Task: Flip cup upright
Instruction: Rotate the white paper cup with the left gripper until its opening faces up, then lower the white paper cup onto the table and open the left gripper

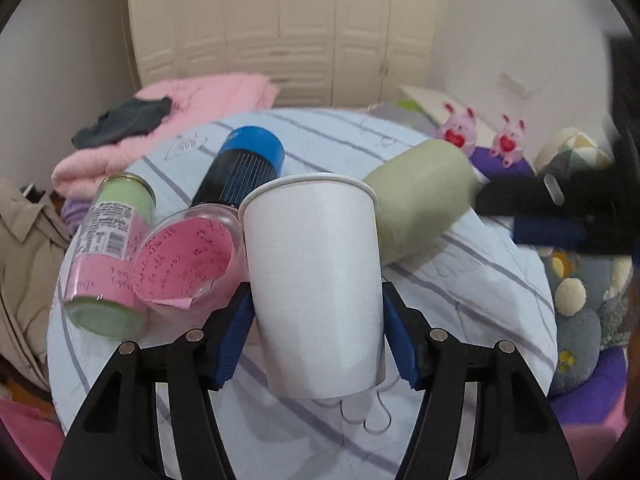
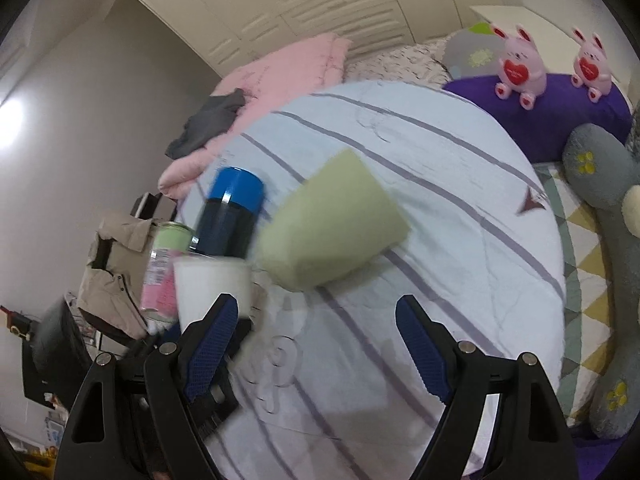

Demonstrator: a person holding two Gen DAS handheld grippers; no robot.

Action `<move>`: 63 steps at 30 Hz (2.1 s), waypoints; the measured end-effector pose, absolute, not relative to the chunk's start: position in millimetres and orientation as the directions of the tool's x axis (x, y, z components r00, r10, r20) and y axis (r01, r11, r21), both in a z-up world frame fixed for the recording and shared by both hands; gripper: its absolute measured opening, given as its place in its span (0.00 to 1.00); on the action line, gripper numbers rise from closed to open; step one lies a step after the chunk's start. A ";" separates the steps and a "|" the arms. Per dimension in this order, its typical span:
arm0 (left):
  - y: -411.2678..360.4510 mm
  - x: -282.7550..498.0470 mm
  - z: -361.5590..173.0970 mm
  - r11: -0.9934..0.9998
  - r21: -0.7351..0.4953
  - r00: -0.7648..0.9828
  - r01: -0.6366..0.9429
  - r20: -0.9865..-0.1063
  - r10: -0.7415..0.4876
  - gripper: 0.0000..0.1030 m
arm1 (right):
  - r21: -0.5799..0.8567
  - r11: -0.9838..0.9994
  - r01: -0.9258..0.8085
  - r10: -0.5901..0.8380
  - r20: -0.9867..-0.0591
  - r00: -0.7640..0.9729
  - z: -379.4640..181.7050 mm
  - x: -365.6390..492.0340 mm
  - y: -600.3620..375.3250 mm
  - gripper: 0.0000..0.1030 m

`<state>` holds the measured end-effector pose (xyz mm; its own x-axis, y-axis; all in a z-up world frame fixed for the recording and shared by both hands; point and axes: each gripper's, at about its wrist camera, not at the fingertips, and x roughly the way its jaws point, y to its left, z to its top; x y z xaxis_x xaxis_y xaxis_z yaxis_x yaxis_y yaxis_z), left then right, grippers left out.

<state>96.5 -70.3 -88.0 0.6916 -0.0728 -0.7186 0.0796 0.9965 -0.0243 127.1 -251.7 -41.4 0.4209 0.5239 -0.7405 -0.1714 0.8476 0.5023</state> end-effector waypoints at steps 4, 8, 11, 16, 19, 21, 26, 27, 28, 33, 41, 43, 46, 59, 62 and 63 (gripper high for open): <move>-72.7 76.6 -95.4 0.993 -0.012 0.710 0.115 -0.698 -0.090 0.62 | 0.502 0.838 -0.215 0.543 -0.729 0.417 -32.3 127.0 -233.0 0.80; -68.8 61.5 -100.6 0.991 -0.027 0.727 0.132 -0.677 -0.115 0.62 | 0.518 0.818 -0.251 0.575 -0.723 0.383 -35.3 126.7 -215.3 0.80; -70.6 57.8 -100.2 0.989 -0.011 0.739 0.145 -0.664 -0.116 0.62 | 0.553 0.798 -0.240 0.603 -0.737 0.306 -48.3 135.8 -204.5 0.80; -69.3 55.5 -100.2 0.989 0.000 0.743 0.146 -0.660 -0.109 0.62 | 0.544 0.803 -0.242 0.592 -0.777 0.216 -59.4 138.0 -189.8 0.80; -69.2 55.3 -98.8 0.989 0.008 0.748 0.148 -0.655 -0.107 0.62 | 0.535 0.808 -0.249 0.582 -0.791 0.188 -57.2 131.9 -188.5 0.80; -69.5 54.4 -97.6 0.989 0.017 0.758 0.145 -0.644 -0.100 0.62 | 0.527 0.810 -0.259 0.574 -0.803 0.162 -54.5 126.3 -187.2 0.80; -62.2 57.4 -94.1 0.992 -0.022 0.764 0.126 -0.635 -0.111 0.63 | 0.478 0.832 -0.281 0.531 -0.833 0.157 -51.3 114.7 -184.0 0.80; -60.9 59.6 -96.7 0.992 -0.029 0.758 0.121 -0.643 -0.111 0.63 | 0.474 0.836 -0.276 0.527 -0.834 0.164 -53.0 114.2 -185.0 0.80; -60.0 60.9 -99.0 0.992 -0.034 0.749 0.118 -0.653 -0.111 0.63 | 0.468 0.842 -0.269 0.520 -0.837 0.171 -55.0 114.9 -185.3 0.80; -53.9 56.6 -101.8 0.992 -0.074 0.725 0.100 -0.678 -0.123 0.86 | 0.466 0.848 -0.251 0.521 -0.820 0.238 -52.4 108.2 -189.7 0.80; -43.6 34.9 -79.7 0.991 -0.110 0.736 0.078 -0.664 -0.132 0.93 | 0.436 0.867 -0.239 0.497 -0.734 0.463 -9.7 68.6 -207.1 0.80; -43.8 28.5 -76.0 0.993 -0.094 0.745 0.074 -0.656 -0.118 0.93 | 0.408 0.881 -0.240 0.473 -0.727 0.498 -5.9 57.7 -207.5 0.80; -42.2 20.8 -72.2 0.995 -0.081 0.752 0.065 -0.651 -0.102 0.93 | 0.381 0.891 -0.246 0.453 -0.713 0.535 -1.9 42.6 -204.3 0.80; -18.7 -8.5 -45.4 0.998 -0.059 0.813 -0.018 -0.582 -0.020 0.96 | 0.241 0.937 -0.255 0.350 -0.629 0.694 21.5 -2.0 -206.4 0.80; -20.1 -12.0 -39.1 0.999 -0.017 0.832 -0.033 -0.554 0.018 0.97 | 0.212 0.941 -0.262 0.337 -0.605 0.721 24.1 -8.3 -205.9 0.80; -20.4 -13.7 -36.7 0.999 -0.005 0.840 -0.039 -0.541 0.030 0.97 | 0.209 0.942 -0.263 0.336 -0.599 0.727 24.4 -9.6 -206.3 0.80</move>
